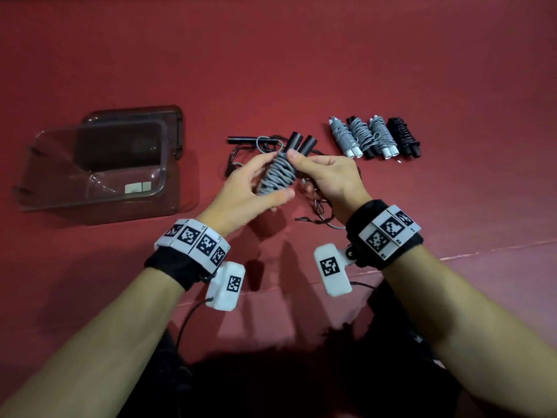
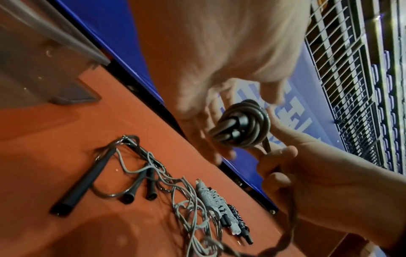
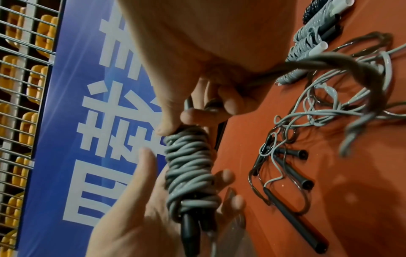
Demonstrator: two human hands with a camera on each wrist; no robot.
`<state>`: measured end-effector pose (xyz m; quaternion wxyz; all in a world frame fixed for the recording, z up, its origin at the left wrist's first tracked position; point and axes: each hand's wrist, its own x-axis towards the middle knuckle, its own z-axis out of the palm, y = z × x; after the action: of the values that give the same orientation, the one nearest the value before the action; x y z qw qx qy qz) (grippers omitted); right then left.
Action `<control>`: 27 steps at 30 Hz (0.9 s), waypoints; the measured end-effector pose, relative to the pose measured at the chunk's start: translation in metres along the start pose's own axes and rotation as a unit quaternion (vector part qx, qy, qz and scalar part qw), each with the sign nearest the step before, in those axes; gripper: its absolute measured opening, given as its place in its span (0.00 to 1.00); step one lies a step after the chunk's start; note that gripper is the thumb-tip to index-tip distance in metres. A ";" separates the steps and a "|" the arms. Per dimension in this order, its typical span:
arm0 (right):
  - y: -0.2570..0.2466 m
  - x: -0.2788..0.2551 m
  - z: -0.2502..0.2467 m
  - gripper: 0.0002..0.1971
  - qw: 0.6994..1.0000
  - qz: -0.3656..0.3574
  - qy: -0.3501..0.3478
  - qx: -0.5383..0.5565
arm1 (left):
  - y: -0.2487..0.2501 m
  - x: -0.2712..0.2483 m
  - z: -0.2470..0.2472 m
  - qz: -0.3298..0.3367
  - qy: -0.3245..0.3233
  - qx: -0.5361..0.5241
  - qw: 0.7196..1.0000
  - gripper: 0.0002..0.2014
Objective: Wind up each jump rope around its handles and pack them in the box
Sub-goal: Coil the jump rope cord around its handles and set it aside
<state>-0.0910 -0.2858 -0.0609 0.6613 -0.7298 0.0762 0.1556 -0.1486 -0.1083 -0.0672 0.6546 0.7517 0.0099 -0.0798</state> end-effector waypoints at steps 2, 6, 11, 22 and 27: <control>-0.002 0.002 -0.003 0.26 1.000 0.017 -0.002 0.004 | 0.007 0.000 -0.006 -0.024 -0.053 -0.040 0.997 0.46; -0.004 0.003 -0.007 0.25 0.999 0.025 -0.021 -0.020 | 0.020 0.001 -0.019 -0.080 -0.112 -0.085 0.987 0.43; -0.002 0.004 -0.006 0.32 0.997 -0.055 -0.016 -0.047 | 0.017 -0.002 -0.008 -0.092 -0.101 -0.119 0.983 0.35; 0.004 0.006 -0.008 0.18 0.997 0.011 -0.080 0.016 | 0.004 -0.009 0.009 -0.088 -0.075 -0.098 0.988 0.34; 0.005 0.001 -0.007 0.19 0.995 0.016 -0.087 0.044 | 0.003 -0.014 0.013 -0.092 -0.063 -0.090 0.990 0.34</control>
<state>-0.0904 -0.2934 -0.0658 0.6944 -0.6824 0.0365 0.2254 -0.1637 -0.1205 -0.0643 0.7087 0.6791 0.0448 -0.1862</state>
